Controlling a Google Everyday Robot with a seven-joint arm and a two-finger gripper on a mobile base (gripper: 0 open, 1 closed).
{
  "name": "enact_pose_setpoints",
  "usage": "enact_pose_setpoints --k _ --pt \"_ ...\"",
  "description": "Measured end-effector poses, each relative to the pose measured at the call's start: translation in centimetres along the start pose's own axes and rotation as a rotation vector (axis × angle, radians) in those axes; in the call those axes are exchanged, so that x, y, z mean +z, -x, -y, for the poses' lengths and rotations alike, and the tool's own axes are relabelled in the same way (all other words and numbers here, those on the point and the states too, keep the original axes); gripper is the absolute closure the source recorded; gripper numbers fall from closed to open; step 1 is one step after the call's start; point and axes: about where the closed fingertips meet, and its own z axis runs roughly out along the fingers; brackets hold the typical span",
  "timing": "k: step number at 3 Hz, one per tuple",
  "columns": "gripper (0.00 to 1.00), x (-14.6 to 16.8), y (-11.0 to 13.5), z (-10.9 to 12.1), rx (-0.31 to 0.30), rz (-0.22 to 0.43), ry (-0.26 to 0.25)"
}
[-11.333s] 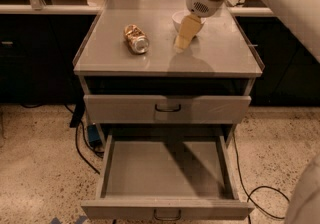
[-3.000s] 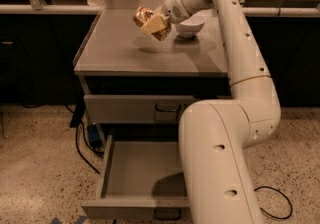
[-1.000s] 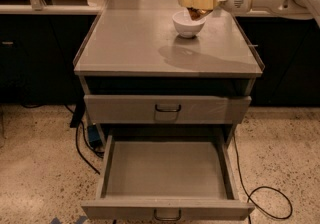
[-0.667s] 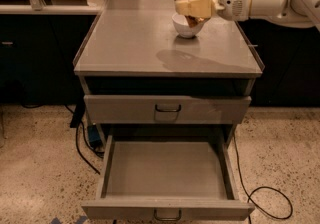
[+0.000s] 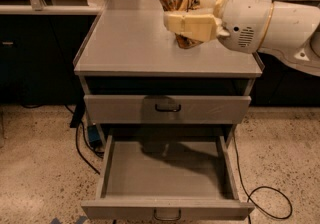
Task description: Place orange can into middle drawer
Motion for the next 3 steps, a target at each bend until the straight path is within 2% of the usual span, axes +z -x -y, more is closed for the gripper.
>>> enact_pose_setpoints --k 1,2,3 --pt "1.0 0.0 0.0 0.0 -0.001 -0.001 0.0" --pt "1.0 -0.2 -1.9 -1.1 0.011 -0.031 0.007" --pt "1.0 -1.0 -3.7 -3.3 0.046 0.024 -0.029"
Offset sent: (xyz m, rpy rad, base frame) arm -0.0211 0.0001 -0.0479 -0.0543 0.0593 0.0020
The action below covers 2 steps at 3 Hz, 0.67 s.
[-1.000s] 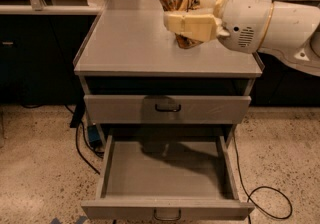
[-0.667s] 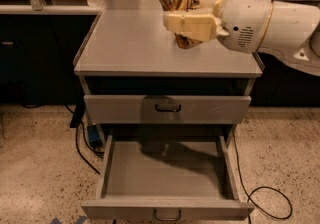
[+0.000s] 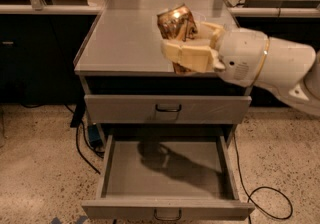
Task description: Place orange can into middle drawer
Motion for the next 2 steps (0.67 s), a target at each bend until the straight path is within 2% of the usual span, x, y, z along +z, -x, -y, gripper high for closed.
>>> enact_pose_setpoints --k 1,2 --pt "1.0 -2.1 -2.2 -2.2 0.053 0.108 -0.079" --pt "1.0 -6.5 -8.9 -3.9 0.13 0.101 -0.179"
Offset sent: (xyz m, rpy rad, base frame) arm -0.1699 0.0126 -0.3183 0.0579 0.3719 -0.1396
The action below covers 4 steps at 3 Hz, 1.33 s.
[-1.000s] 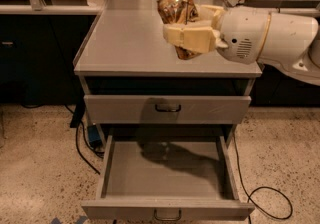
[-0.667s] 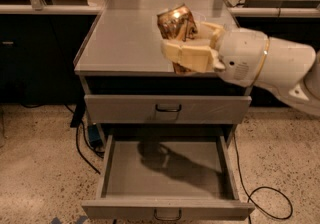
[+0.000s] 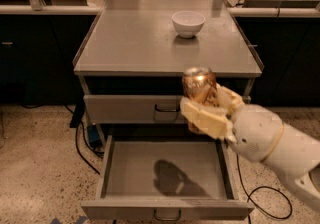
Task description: Place orange can into middle drawer
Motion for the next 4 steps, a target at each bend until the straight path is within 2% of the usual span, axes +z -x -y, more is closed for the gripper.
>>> enact_pose_setpoints --k 1,2,3,4 --pt "1.0 -0.9 -3.2 -1.8 0.025 -0.046 0.002" --pt "1.0 -0.8 -3.5 -2.0 0.027 -0.038 0.001" --pt "1.0 -1.2 -8.7 -2.4 0.028 -0.052 -0.005" --pt "1.0 -1.1 -17.5 -3.8 0.059 -0.071 0.004"
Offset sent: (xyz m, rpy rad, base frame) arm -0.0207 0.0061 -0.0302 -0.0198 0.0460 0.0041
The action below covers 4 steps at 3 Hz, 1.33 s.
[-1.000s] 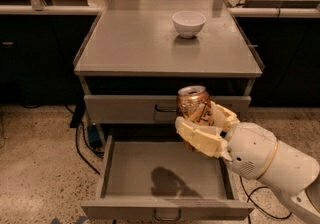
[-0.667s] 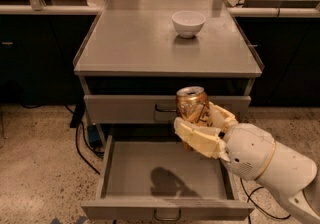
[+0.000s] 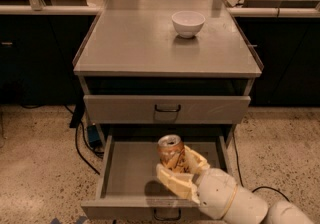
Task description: Place orange can into middle drawer
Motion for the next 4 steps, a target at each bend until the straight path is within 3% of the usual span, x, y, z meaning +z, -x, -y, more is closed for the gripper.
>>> enact_pose_setpoints --k 2,3,4 --pt "1.0 0.0 -0.5 -0.1 0.022 0.02 0.004" --pt "1.0 1.4 -0.5 2.1 -0.023 0.029 -0.023" --pt "1.0 5.7 1.2 7.7 -0.096 0.068 -0.064"
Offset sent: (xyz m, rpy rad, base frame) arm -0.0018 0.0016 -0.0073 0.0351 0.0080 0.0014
